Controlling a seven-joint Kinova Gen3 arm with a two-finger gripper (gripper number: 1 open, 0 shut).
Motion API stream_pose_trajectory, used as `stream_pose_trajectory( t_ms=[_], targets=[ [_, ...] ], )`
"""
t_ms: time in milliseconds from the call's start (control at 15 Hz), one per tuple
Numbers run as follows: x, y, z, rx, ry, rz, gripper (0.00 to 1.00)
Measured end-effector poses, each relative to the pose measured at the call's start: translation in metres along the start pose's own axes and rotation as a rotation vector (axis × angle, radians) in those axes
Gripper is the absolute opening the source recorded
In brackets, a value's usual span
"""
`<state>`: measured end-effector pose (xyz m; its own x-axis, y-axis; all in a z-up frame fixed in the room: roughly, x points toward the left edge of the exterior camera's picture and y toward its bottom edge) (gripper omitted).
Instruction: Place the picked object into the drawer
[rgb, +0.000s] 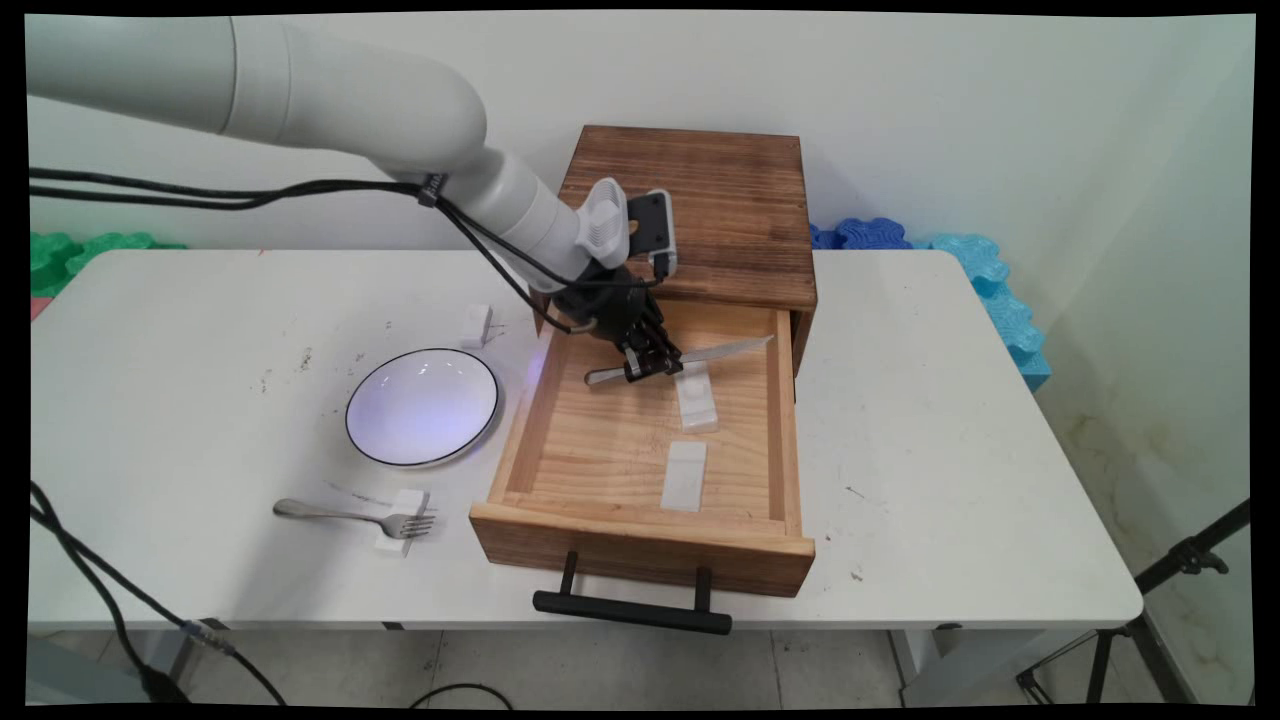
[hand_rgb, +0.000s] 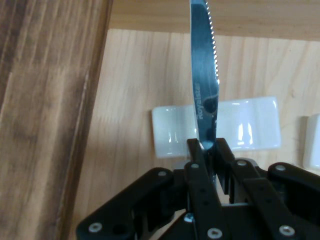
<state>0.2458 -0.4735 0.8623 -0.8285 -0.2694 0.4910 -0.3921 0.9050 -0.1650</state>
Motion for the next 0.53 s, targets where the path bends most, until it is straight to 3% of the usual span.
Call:
stream_pose_trajectory(
  t_ms=[533],
  targets=[
    [-0.006,0.002,0.015,-0.011,-0.006,-0.005,0.00]
  ],
)
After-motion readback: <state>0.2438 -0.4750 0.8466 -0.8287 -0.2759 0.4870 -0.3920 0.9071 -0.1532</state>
